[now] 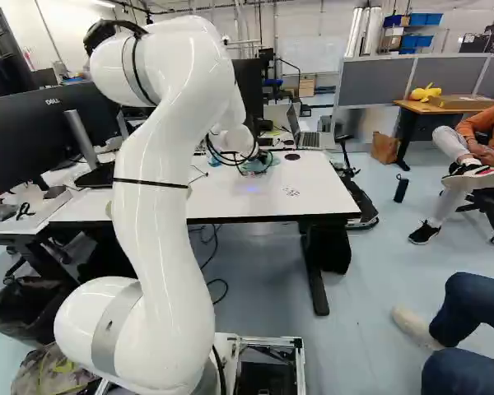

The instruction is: Clean the table with the green towel

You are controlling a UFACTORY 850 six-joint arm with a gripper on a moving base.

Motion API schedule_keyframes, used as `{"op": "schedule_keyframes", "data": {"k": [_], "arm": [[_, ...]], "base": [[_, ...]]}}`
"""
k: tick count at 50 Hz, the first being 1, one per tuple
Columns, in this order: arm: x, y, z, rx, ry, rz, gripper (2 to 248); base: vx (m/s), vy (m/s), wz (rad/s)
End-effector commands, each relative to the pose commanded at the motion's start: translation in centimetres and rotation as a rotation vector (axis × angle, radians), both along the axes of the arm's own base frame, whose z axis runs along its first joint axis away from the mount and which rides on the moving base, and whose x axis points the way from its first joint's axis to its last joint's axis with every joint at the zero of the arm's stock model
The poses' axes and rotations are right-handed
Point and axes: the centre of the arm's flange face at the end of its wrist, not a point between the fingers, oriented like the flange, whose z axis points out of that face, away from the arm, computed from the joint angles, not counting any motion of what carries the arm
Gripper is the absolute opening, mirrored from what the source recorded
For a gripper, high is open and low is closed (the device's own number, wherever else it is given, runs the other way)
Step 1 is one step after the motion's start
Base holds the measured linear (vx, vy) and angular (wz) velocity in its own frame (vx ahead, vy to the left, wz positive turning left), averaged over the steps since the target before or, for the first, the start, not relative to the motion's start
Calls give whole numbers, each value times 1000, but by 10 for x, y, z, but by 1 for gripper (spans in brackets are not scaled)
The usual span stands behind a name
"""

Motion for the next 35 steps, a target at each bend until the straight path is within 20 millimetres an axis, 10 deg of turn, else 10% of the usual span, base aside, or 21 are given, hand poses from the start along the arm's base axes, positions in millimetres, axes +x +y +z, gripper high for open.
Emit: {"op": "schedule_keyframes", "data": {"k": [35], "arm": [[-20, -34, 2, 2, 12, -55, 57]], "base": [[0, 0, 0]]}}
